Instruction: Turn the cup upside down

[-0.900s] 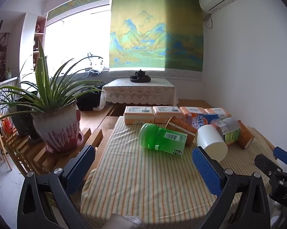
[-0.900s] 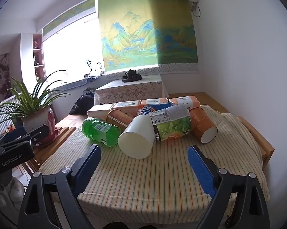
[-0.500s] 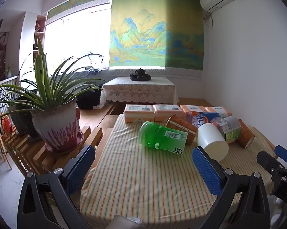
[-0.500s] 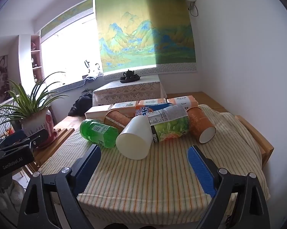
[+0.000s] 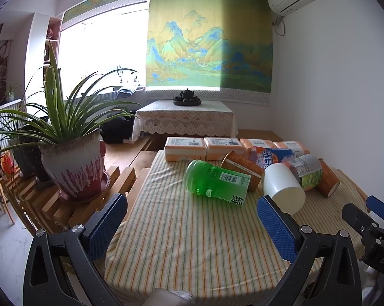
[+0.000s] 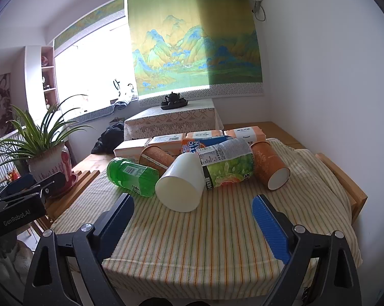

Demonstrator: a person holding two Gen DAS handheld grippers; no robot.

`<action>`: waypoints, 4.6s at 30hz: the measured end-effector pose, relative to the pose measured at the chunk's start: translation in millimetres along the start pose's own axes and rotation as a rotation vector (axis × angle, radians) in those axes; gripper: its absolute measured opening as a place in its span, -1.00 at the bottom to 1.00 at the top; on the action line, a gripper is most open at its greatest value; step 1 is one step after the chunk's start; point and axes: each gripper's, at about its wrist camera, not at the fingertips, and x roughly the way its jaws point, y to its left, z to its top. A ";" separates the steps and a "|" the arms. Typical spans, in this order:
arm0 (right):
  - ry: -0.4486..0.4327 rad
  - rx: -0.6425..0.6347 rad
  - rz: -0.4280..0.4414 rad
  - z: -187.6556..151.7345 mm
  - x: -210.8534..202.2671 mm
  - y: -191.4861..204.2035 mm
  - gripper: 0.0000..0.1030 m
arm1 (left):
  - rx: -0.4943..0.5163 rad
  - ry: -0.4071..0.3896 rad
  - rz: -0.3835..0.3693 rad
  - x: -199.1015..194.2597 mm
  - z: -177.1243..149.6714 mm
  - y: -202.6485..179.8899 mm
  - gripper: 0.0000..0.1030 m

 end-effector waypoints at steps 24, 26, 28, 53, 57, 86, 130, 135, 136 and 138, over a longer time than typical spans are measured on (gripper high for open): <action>0.010 0.015 -0.003 -4.7 4.3 -7.0 0.81 | -0.009 0.017 -0.009 6.0 -0.5 0.1 1.00; 0.008 0.015 -0.005 -4.7 4.2 -6.7 0.81 | -0.009 0.018 -0.010 6.1 -0.4 0.1 1.00; 0.010 0.016 -0.005 -5.2 4.6 -7.2 0.81 | -0.009 0.018 -0.010 6.1 -0.4 0.2 1.00; 0.027 0.027 -0.014 -6.0 12.0 -11.9 0.81 | -0.004 0.034 -0.015 16.1 -1.5 -4.1 1.00; 0.028 0.027 -0.014 -6.2 12.3 -12.6 0.81 | -0.004 0.035 -0.017 16.6 -1.7 -4.3 1.00; 0.169 0.091 -0.116 24.7 80.0 -121.2 0.82 | 0.069 0.118 -0.070 50.6 -11.8 -35.8 1.00; 0.279 0.019 -0.088 5.5 54.4 -111.3 0.08 | 0.020 0.126 -0.029 46.5 -14.1 -6.6 1.00; 0.261 -0.006 0.015 -4.7 28.8 -59.9 0.08 | 0.015 0.105 -0.015 38.6 -15.7 5.8 1.00; 0.264 -0.008 0.039 -6.9 26.7 -49.2 0.08 | 0.012 0.098 -0.010 36.3 -16.2 9.0 1.00; 0.267 -0.012 0.081 -10.1 26.9 -28.2 0.08 | 0.008 0.090 0.000 32.6 -17.7 16.5 1.00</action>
